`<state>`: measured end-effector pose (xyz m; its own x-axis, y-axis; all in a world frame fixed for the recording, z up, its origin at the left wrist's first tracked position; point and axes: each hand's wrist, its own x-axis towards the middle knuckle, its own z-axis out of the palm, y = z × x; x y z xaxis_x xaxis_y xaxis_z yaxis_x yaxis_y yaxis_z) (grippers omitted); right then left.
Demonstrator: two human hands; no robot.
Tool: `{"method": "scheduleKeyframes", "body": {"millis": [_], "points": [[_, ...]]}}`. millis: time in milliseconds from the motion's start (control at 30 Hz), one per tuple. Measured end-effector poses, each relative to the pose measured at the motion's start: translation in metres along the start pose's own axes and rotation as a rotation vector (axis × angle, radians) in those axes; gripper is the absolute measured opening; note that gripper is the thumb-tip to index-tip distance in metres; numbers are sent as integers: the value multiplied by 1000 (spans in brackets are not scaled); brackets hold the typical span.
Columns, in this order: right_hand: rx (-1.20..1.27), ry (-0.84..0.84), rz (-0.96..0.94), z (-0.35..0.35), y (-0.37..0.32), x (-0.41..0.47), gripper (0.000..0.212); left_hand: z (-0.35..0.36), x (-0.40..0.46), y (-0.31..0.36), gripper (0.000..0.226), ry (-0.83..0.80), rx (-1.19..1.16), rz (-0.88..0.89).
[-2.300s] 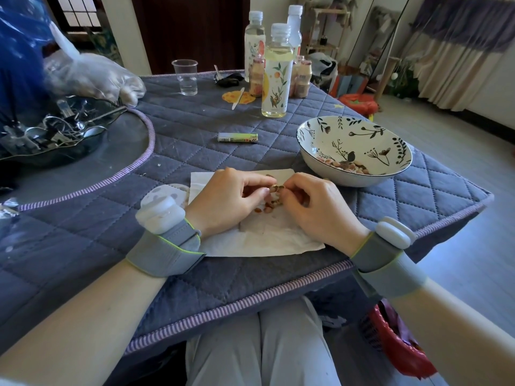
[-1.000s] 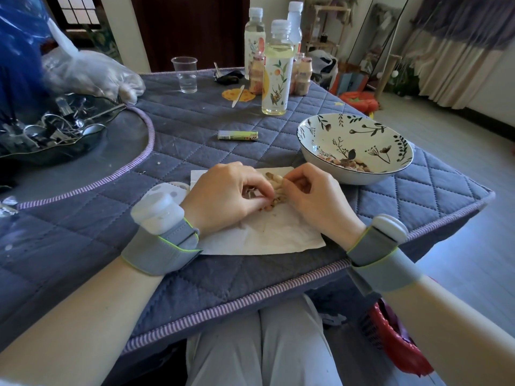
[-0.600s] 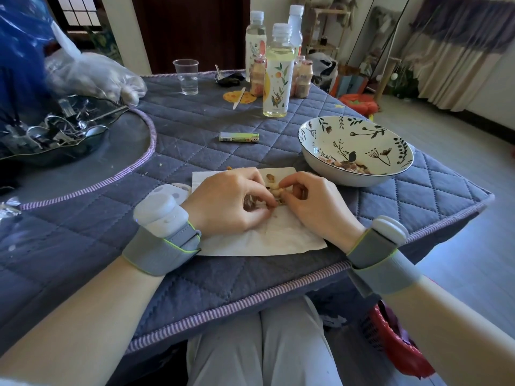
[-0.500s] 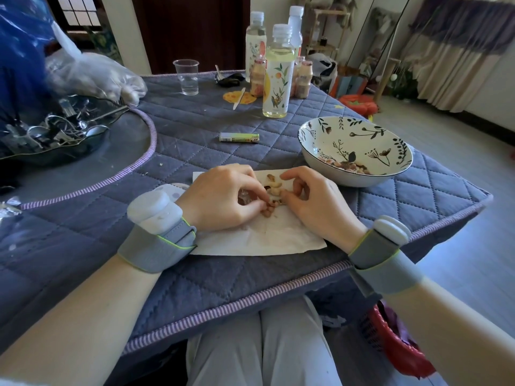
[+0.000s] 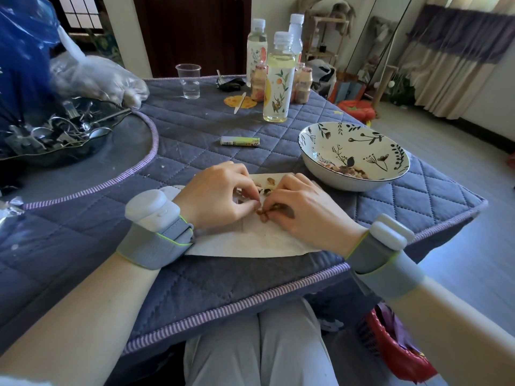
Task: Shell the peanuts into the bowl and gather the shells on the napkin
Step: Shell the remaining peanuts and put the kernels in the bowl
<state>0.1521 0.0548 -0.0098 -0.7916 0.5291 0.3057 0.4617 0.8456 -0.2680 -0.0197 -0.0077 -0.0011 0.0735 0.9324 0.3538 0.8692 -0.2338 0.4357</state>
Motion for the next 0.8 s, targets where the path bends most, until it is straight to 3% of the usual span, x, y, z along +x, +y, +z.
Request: {"method": "scheduleKeyframes", "body": {"millis": [367, 700, 800], "points": [[118, 151, 101, -5, 7, -4, 10, 3, 0, 9, 23, -144, -19, 28], [262, 262, 179, -12, 9, -8, 5, 12, 3, 14, 25, -138, 5, 73], [299, 326, 178, -20, 11, -11, 5, 11, 4, 17, 21, -112, -85, 58]]}}
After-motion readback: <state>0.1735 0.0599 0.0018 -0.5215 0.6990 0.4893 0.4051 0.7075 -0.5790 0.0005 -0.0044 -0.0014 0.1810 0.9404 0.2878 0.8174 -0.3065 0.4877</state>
